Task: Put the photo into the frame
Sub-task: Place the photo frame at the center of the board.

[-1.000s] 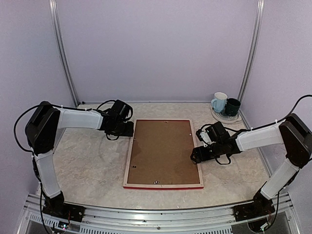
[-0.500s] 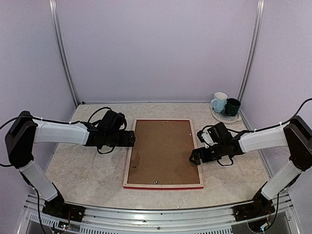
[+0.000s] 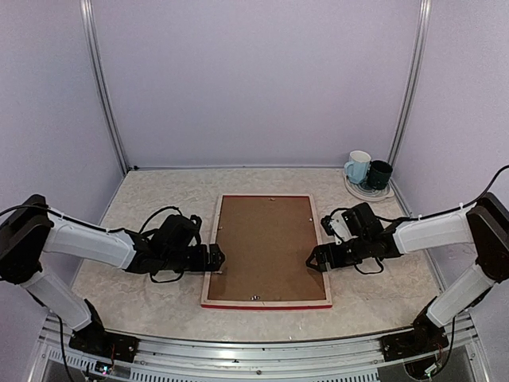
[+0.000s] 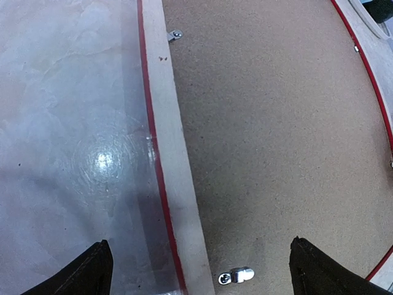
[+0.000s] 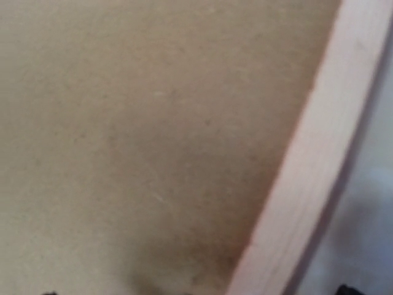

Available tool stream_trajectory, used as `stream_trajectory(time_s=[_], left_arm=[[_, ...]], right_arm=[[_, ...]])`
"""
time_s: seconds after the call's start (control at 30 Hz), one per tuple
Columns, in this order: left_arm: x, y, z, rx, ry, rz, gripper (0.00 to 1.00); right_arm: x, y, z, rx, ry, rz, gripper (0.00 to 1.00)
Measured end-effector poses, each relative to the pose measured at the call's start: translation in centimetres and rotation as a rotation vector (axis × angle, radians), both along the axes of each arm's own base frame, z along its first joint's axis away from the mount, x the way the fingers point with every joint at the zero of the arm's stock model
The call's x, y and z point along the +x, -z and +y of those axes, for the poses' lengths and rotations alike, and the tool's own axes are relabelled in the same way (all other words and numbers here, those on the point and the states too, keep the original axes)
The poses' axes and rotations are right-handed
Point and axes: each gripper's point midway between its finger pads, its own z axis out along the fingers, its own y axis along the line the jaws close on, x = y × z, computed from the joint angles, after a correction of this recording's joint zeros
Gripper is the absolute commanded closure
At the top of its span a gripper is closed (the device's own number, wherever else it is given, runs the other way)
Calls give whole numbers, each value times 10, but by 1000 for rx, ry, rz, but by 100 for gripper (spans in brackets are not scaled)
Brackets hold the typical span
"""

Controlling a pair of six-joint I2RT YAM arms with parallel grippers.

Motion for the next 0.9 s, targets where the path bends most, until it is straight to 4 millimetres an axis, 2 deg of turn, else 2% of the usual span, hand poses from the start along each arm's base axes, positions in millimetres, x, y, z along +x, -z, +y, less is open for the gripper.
stream_trajectory(time_s=[0.23, 0.53, 0.7, 0.9], left_arm=[[1, -7, -18, -90, 25, -7, 1], [-3, 11, -32, -99, 57, 30, 1], [11, 11, -35, -74, 32, 13, 1], [40, 12, -43, -23, 11, 0, 1]], right_arm=[[0, -2, 10, 66, -15, 1, 3], [4, -3, 17, 95, -19, -5, 3], [20, -2, 19, 73, -2, -27, 4], [52, 0, 18, 4, 34, -65, 3]])
